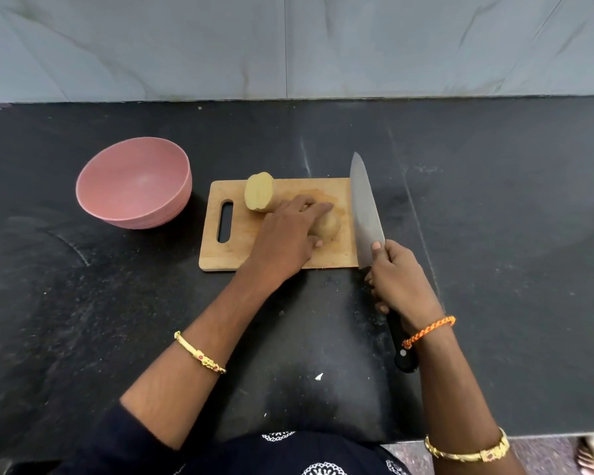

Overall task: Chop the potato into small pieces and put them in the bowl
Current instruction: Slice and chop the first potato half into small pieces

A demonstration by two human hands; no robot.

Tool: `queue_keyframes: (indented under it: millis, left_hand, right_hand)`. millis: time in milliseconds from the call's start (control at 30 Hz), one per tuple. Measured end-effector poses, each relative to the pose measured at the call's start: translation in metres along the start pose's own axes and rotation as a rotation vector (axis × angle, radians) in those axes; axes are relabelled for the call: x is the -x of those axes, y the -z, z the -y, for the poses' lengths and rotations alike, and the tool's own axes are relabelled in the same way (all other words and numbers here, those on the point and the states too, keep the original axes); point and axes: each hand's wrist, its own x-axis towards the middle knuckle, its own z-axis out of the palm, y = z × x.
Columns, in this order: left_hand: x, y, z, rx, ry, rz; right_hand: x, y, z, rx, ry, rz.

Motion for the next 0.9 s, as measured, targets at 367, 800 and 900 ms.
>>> queue_keyframes:
  millis: [367, 800, 900]
  left_hand:
    - [0.010, -0.014, -0.017, 0.165, 0.245, -0.310]
    - [0.002, -0.001, 0.005, 0.340, 0.161, -0.137]
    - [0.003, -0.003, 0.007, 0.384, 0.173, -0.168]
  right_hand:
    - [0.006, -0.014, 0.017, 0.109, 0.083, -0.040]
    - [0.002, -0.016, 0.024, 0.279, 0.080, 0.008]
    - [0.004, -0.019, 0.026, 0.302, 0.082, 0.003]
